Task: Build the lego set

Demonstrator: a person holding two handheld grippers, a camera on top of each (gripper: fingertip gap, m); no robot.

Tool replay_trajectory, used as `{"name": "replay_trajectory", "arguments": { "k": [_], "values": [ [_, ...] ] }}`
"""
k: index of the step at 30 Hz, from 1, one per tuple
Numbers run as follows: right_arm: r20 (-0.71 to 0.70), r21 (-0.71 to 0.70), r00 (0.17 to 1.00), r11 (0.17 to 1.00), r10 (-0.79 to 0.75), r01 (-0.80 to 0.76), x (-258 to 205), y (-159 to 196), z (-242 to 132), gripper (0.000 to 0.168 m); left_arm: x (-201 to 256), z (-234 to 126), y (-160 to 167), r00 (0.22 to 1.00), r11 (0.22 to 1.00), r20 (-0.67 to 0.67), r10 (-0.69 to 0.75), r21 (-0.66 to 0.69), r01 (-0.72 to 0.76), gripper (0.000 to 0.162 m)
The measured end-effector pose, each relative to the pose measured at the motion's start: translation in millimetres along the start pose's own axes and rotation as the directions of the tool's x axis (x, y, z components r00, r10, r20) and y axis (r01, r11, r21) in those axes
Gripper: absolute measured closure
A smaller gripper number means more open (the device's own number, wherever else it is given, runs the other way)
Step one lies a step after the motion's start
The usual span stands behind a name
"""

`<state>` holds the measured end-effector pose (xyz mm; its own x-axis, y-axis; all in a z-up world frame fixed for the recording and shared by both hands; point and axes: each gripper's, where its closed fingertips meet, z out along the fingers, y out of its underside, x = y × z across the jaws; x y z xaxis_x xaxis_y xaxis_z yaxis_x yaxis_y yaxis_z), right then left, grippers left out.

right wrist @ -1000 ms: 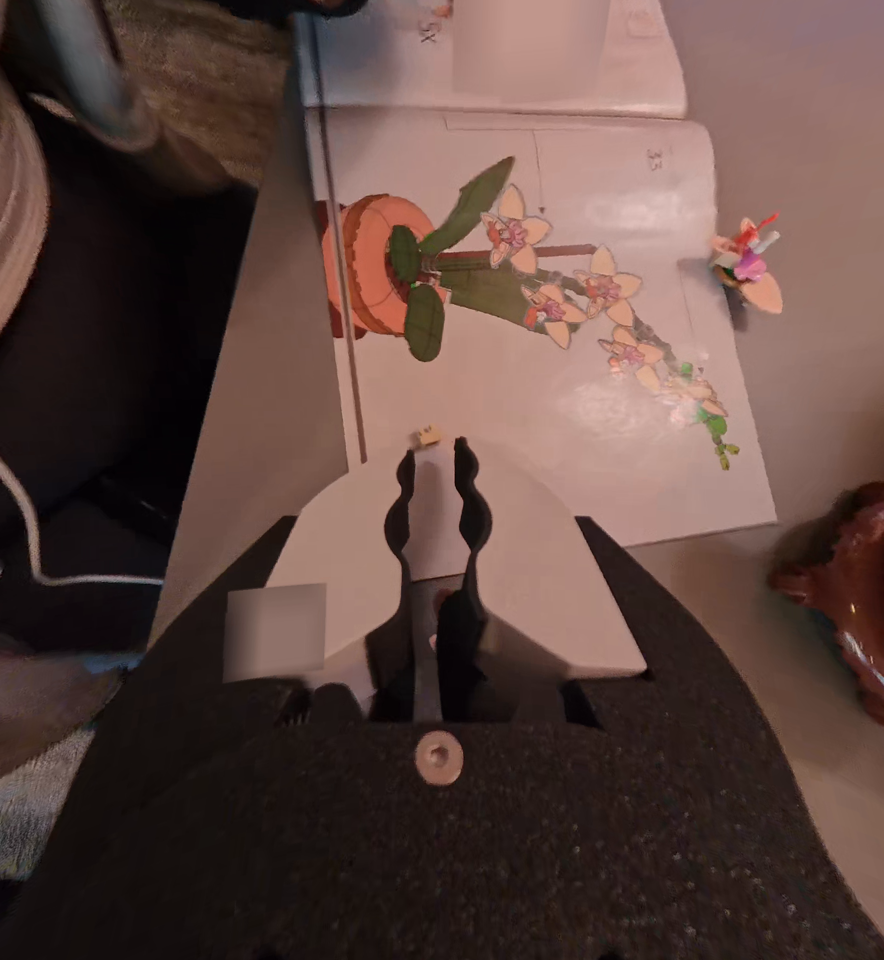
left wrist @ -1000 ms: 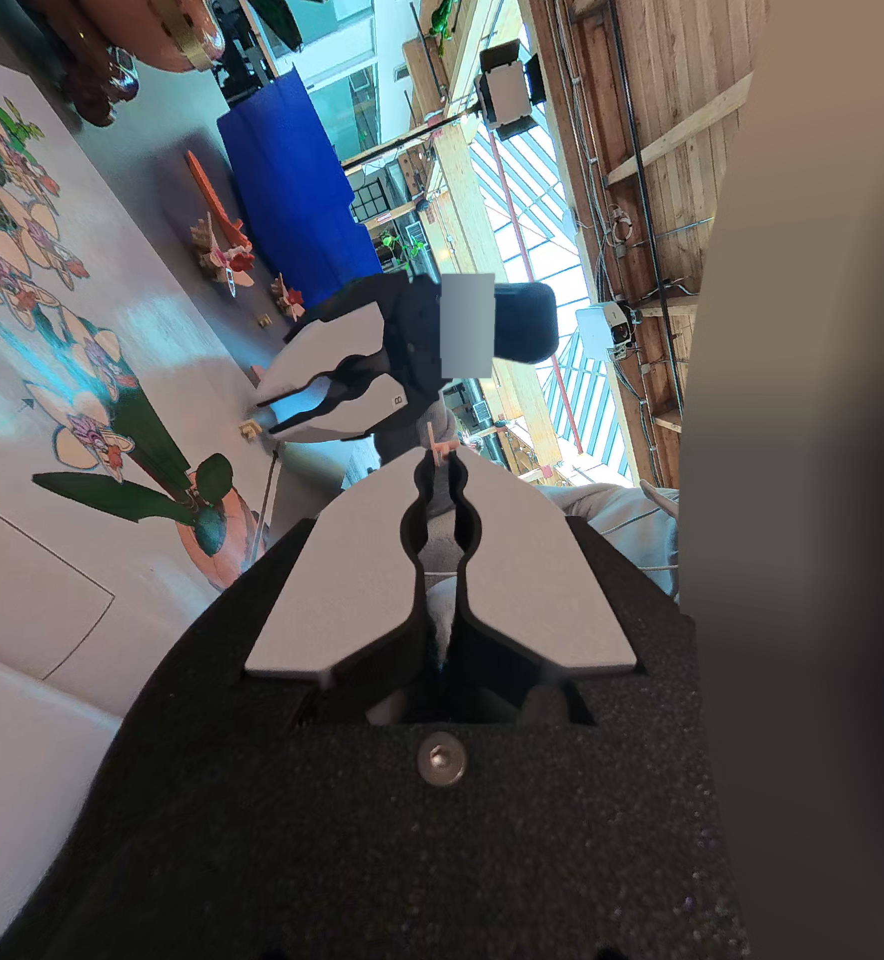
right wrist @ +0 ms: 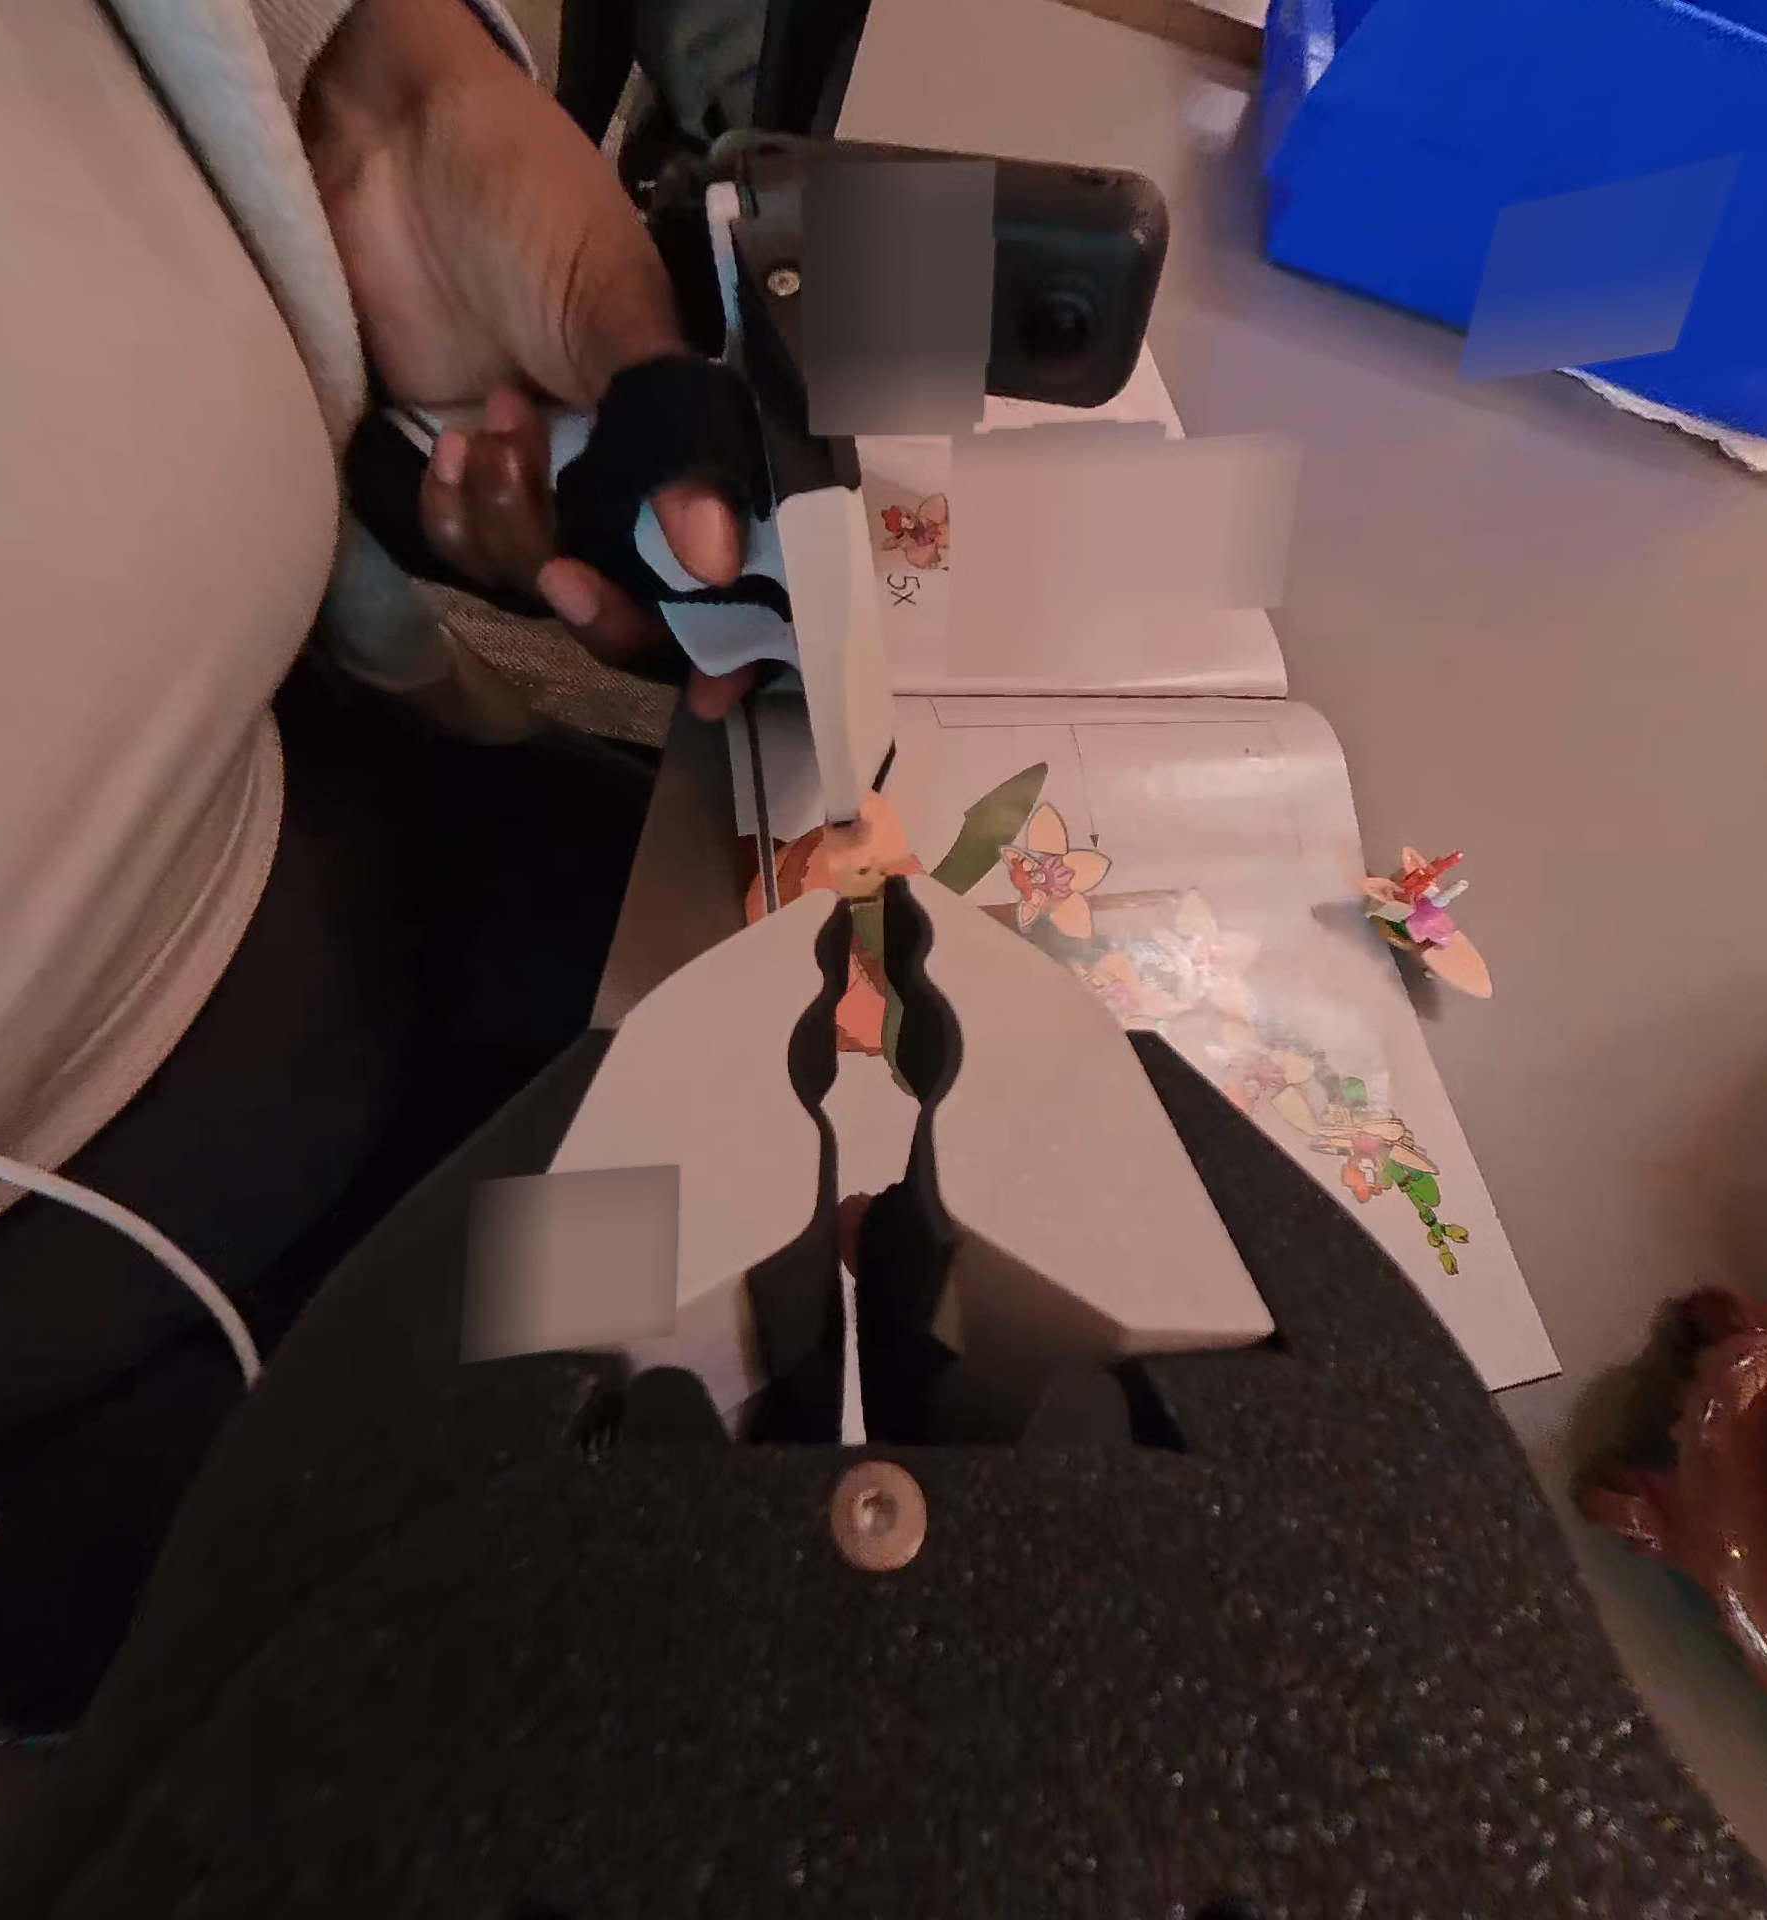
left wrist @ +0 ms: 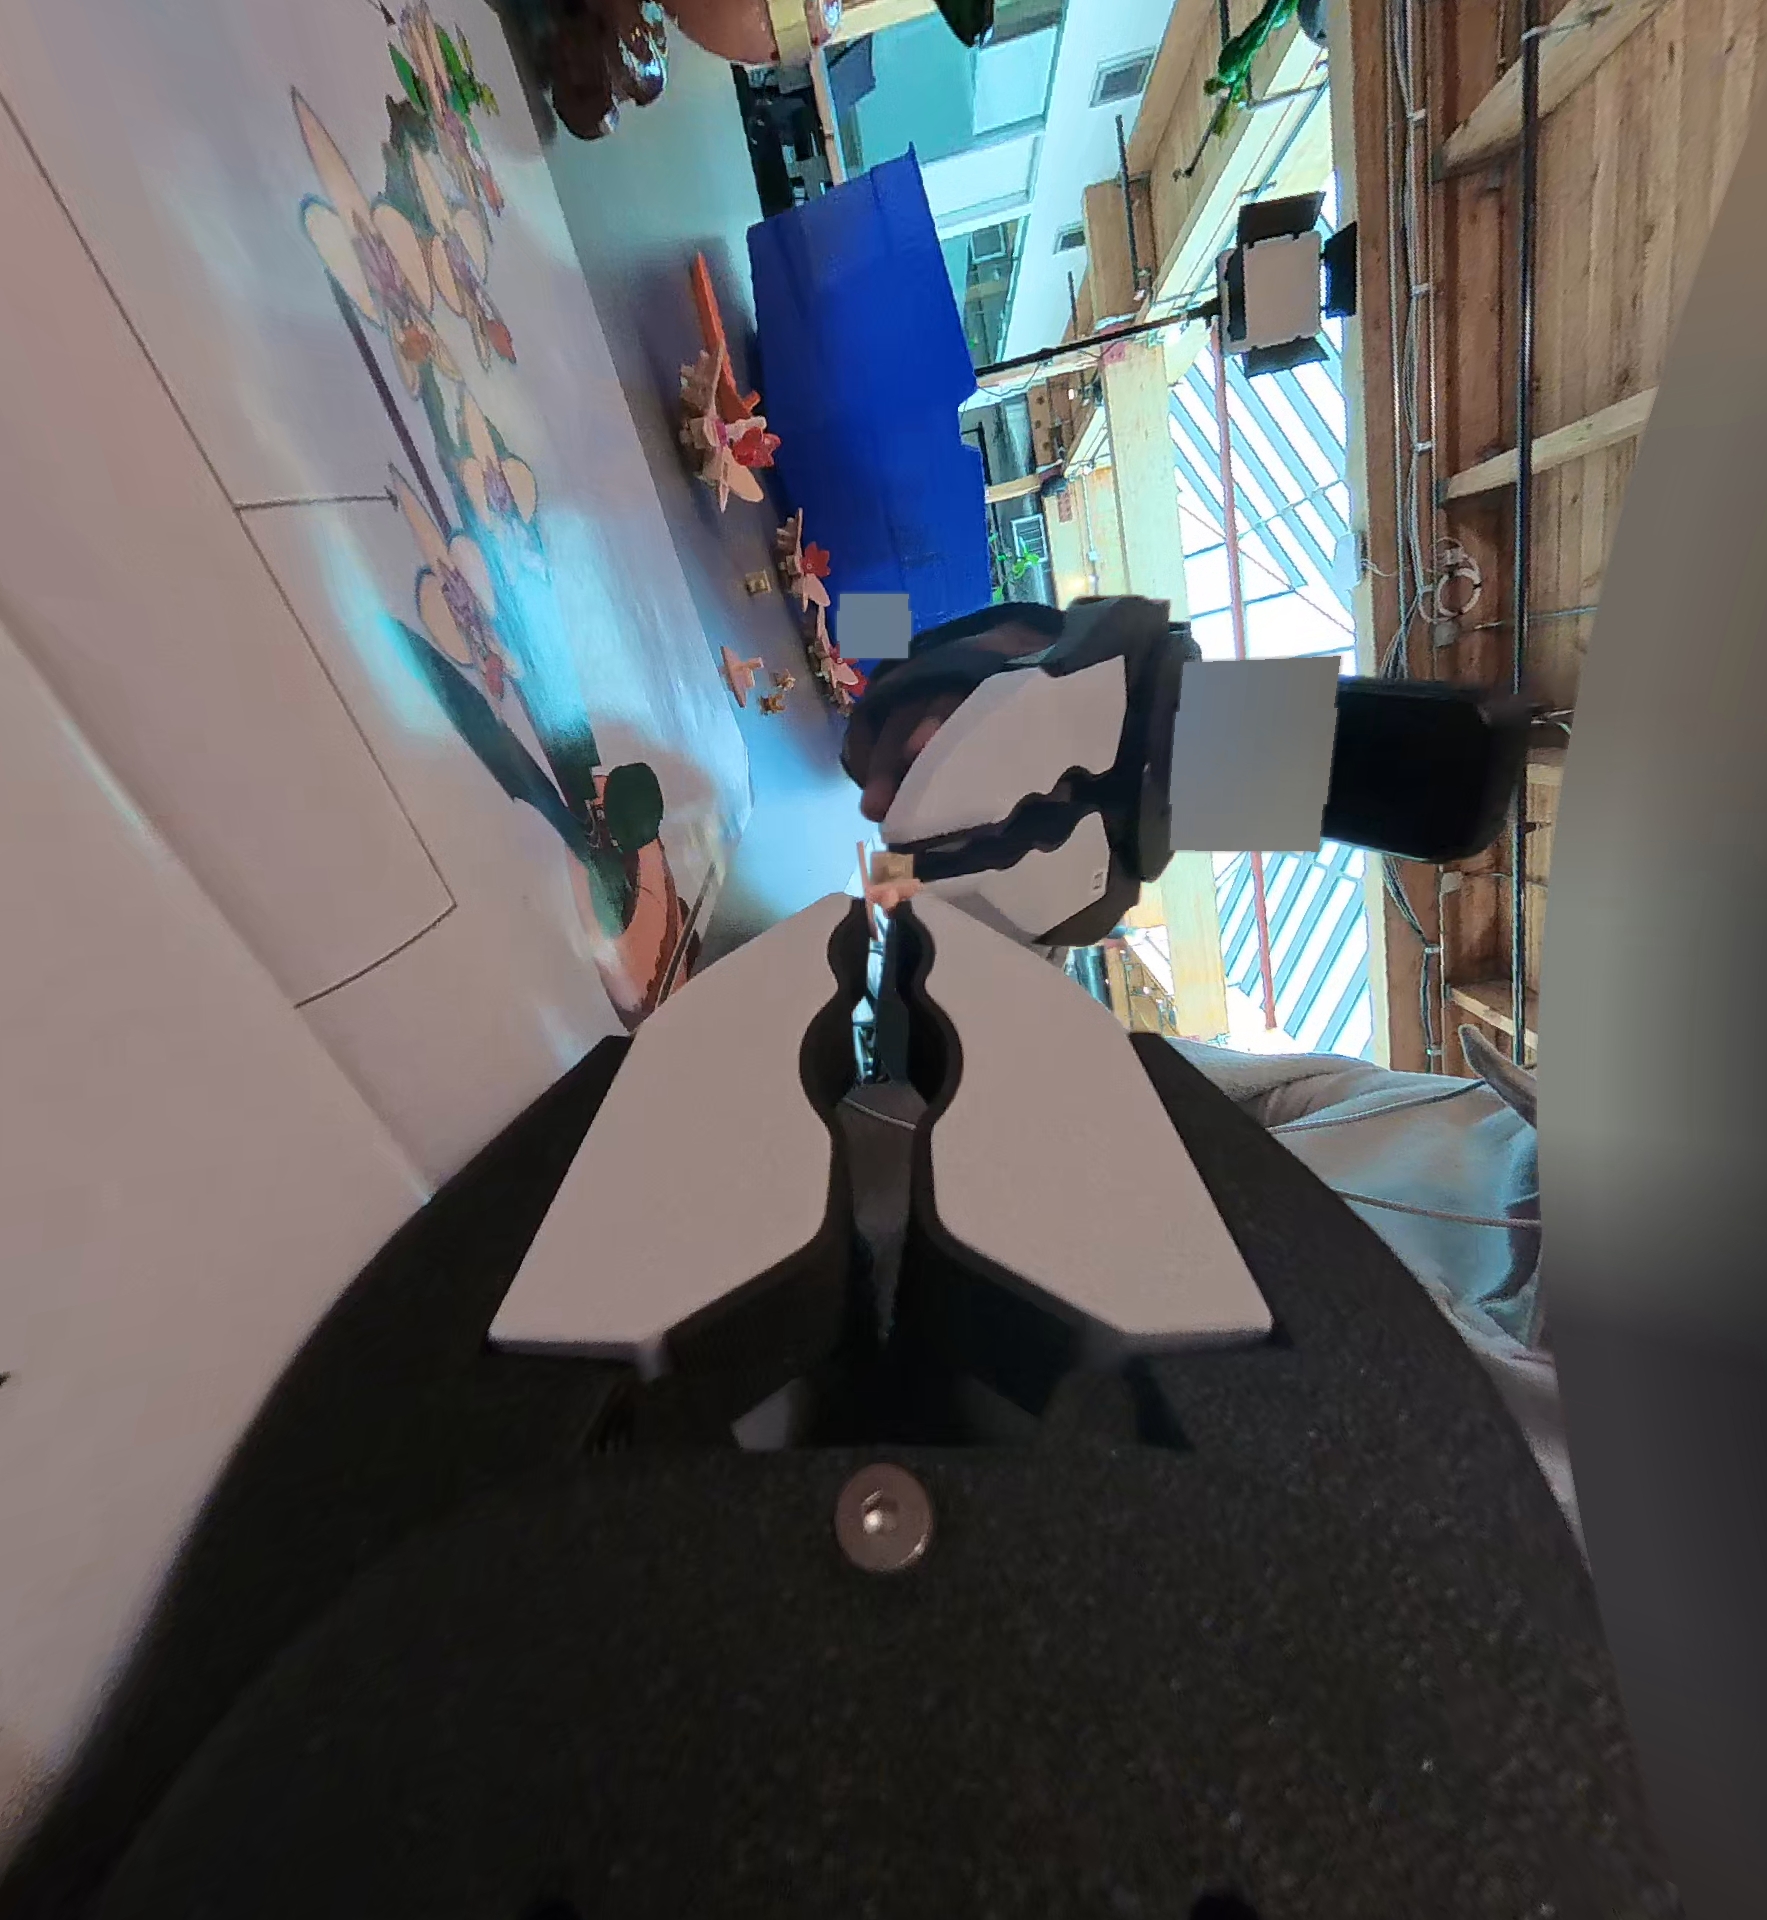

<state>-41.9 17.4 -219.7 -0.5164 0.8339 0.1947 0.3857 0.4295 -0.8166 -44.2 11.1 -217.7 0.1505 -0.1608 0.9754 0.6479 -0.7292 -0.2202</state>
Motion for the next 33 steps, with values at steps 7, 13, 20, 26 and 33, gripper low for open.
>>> {"name": "replay_trajectory", "arguments": {
  "k": [7,13,20,26,33],
  "values": [
    [0.036,0.056,0.999,0.998,-0.002,0.000,-4.6,-4.2,1.8,0.163,0.3,0.4,4.7,1.000,0.999,-0.006,0.017,-0.033,-0.017,0.157],
    [0.078,0.061,0.997,0.998,-0.012,0.007,-9.2,-4.6,4.9,0.163,0.9,0.8,9.1,1.000,0.997,-0.011,0.028,-0.066,-0.028,0.157],
    [0.088,0.019,0.995,0.998,-0.054,0.053,-14.3,-1.4,5.8,0.163,-2.2,1.5,14.2,0.997,0.993,0.017,0.069,-0.099,-0.067,0.157],
    [0.058,-0.003,0.995,0.997,-0.082,0.083,-15.1,0.1,6.5,0.163,-4.1,1.9,15.1,0.996,0.992,0.035,0.084,-0.102,-0.080,0.158],
    [0.054,-0.019,0.985,0.986,-0.163,0.164,-18.5,1.0,7.2,0.163,-5.5,1.6,19.1,0.994,0.986,0.046,0.096,-0.138,-0.089,0.158]
  ]
}}
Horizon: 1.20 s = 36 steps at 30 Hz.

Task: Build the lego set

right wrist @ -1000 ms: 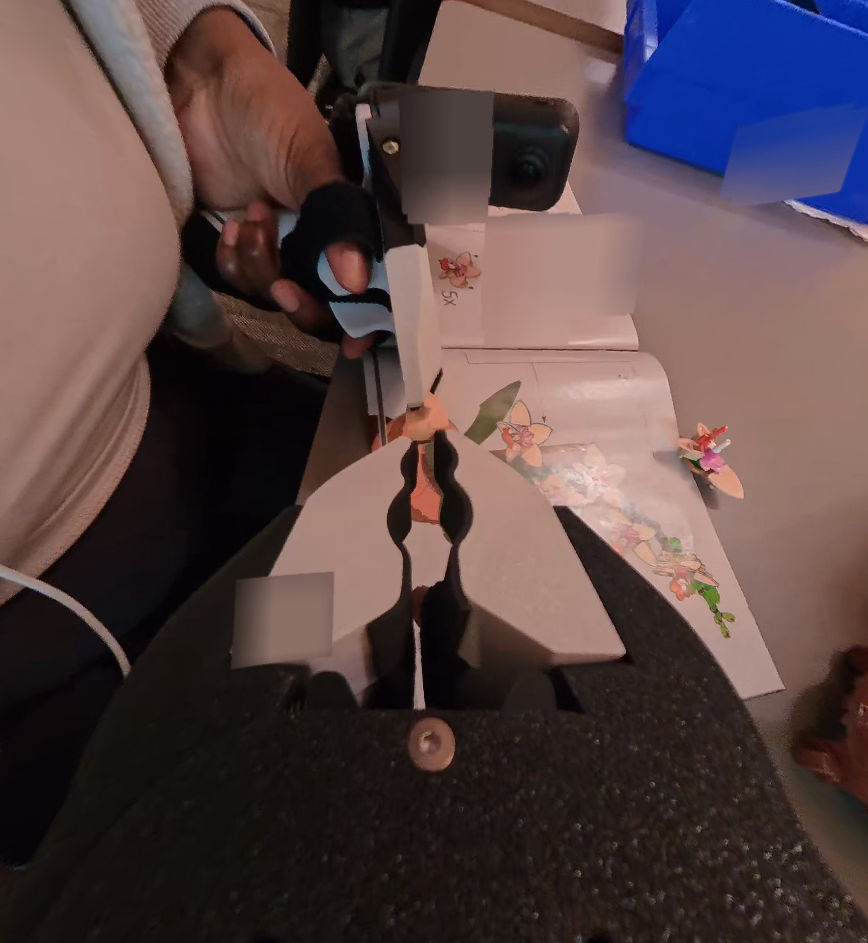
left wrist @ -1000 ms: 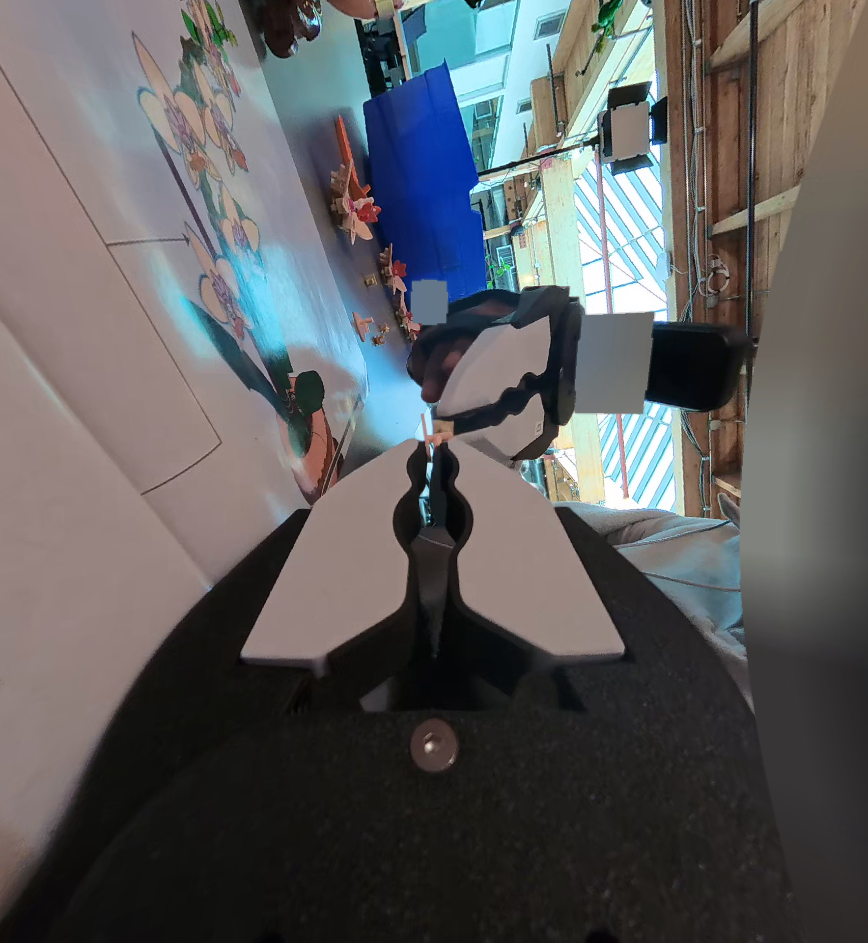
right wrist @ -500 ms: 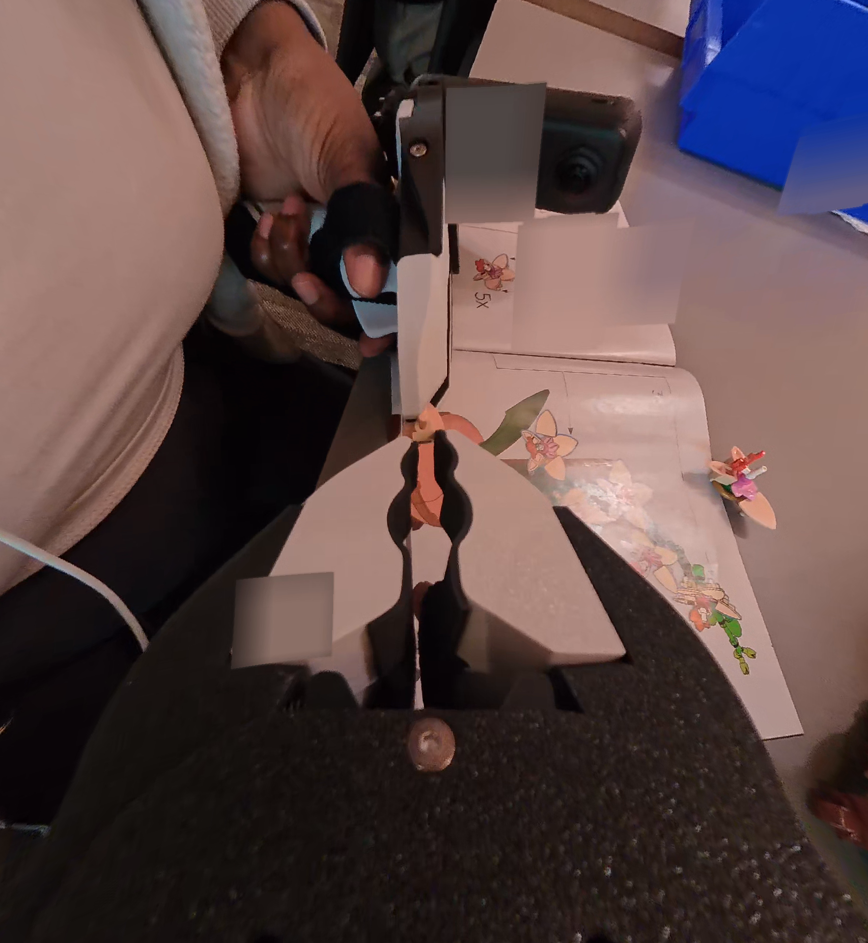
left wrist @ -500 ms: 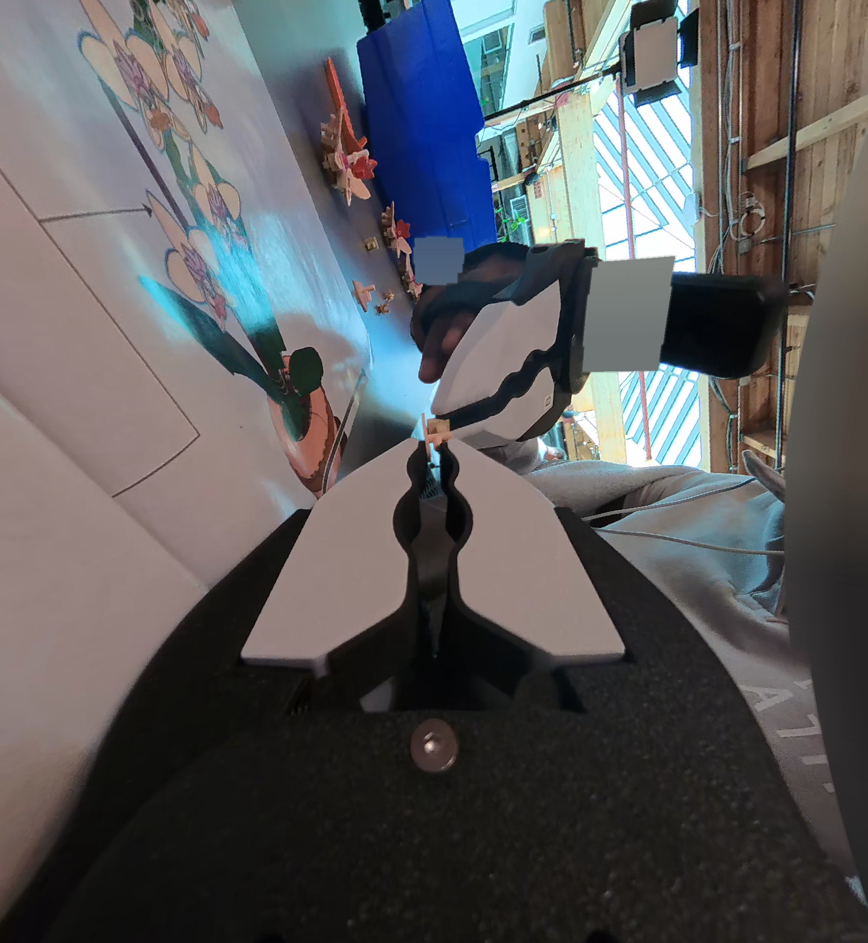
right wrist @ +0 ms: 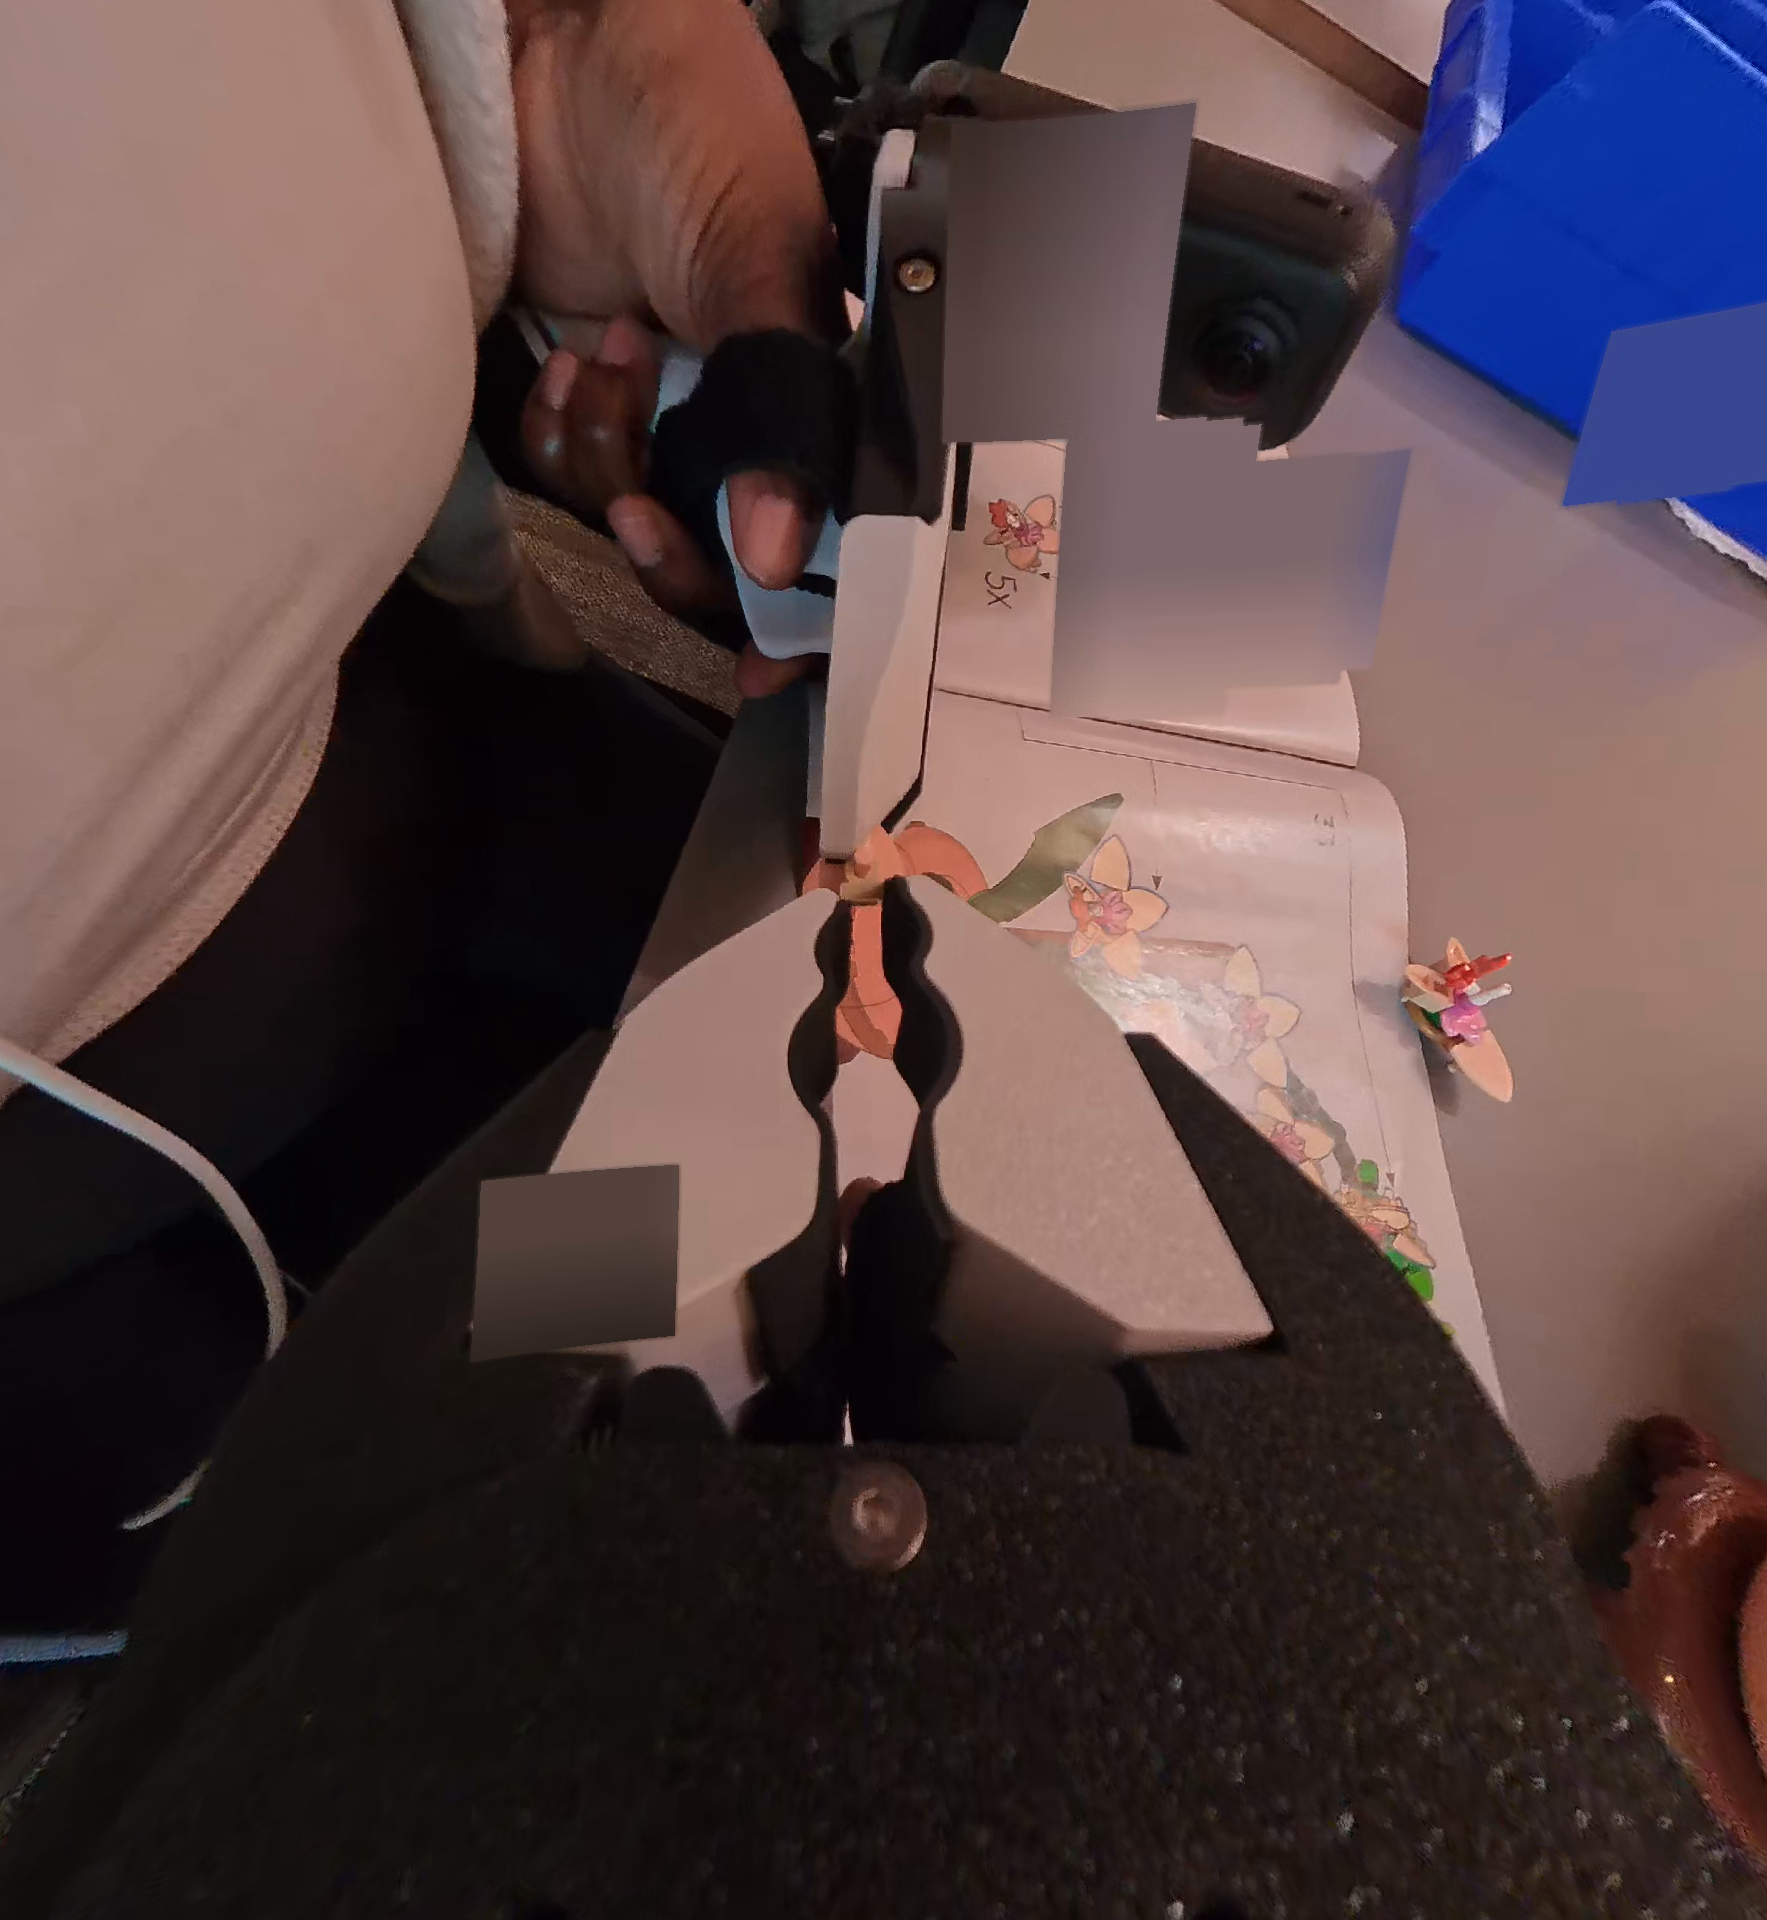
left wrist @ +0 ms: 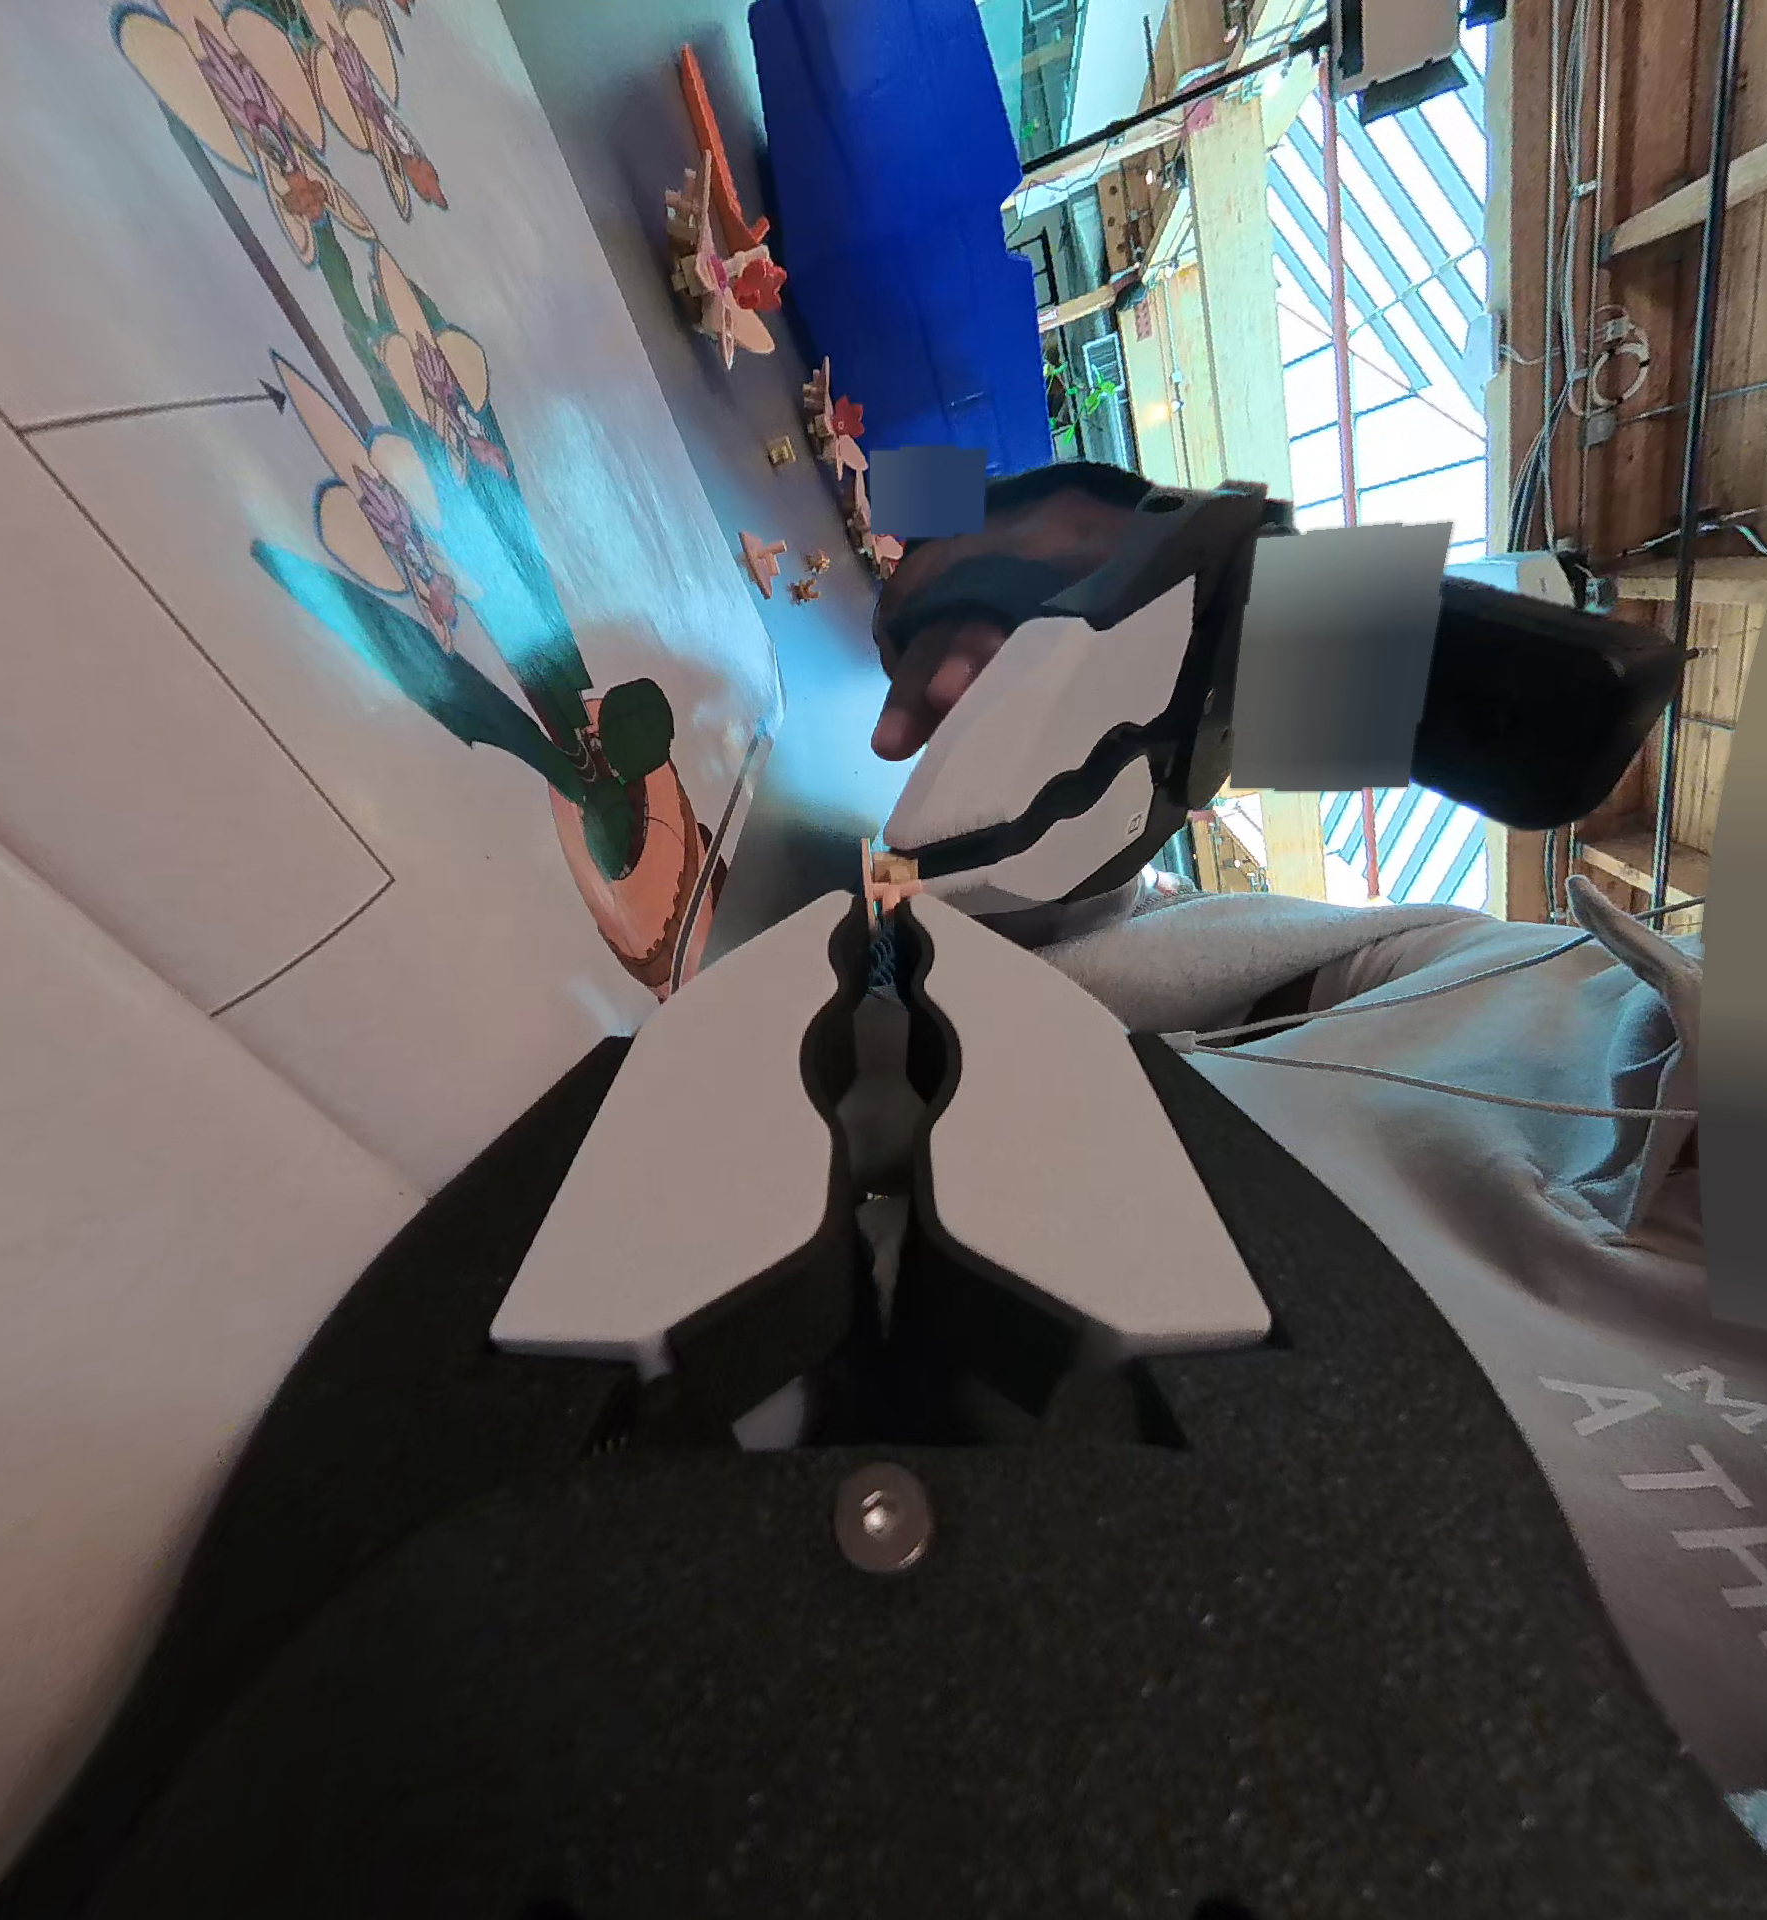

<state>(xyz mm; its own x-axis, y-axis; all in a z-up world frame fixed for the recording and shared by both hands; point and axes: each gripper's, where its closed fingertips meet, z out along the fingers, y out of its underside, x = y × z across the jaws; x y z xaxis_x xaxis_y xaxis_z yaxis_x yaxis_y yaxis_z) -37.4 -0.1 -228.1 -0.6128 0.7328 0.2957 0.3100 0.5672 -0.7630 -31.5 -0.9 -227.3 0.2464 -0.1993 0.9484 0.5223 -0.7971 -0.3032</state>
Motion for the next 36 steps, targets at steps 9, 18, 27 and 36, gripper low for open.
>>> {"name": "replay_trajectory", "arguments": {
  "k": [9,18,27,36],
  "values": [
    [0.011,-0.034,0.996,0.995,-0.089,0.089,-1.3,0.6,0.9,0.163,-1.8,0.8,2.2,1.000,1.000,0.019,0.007,-0.017,-0.007,0.158],
    [-0.006,-0.177,0.983,0.968,-0.184,0.180,-1.9,7.7,2.7,0.163,-8.9,4.0,4.1,0.995,0.999,0.098,0.031,-0.026,-0.029,0.158],
    [-0.043,-0.009,0.999,1.000,-0.019,0.019,9.5,-8.7,-33.3,0.168,-10.4,-4.1,-18.7,0.997,0.999,0.081,0.014,0.047,-0.018,0.158],
    [-0.003,0.197,0.993,0.974,0.114,-0.111,17.8,-0.9,-23.9,0.152,-1.8,4.2,-16.4,0.999,0.998,-0.004,-0.036,0.056,0.036,0.158]
  ]
}}
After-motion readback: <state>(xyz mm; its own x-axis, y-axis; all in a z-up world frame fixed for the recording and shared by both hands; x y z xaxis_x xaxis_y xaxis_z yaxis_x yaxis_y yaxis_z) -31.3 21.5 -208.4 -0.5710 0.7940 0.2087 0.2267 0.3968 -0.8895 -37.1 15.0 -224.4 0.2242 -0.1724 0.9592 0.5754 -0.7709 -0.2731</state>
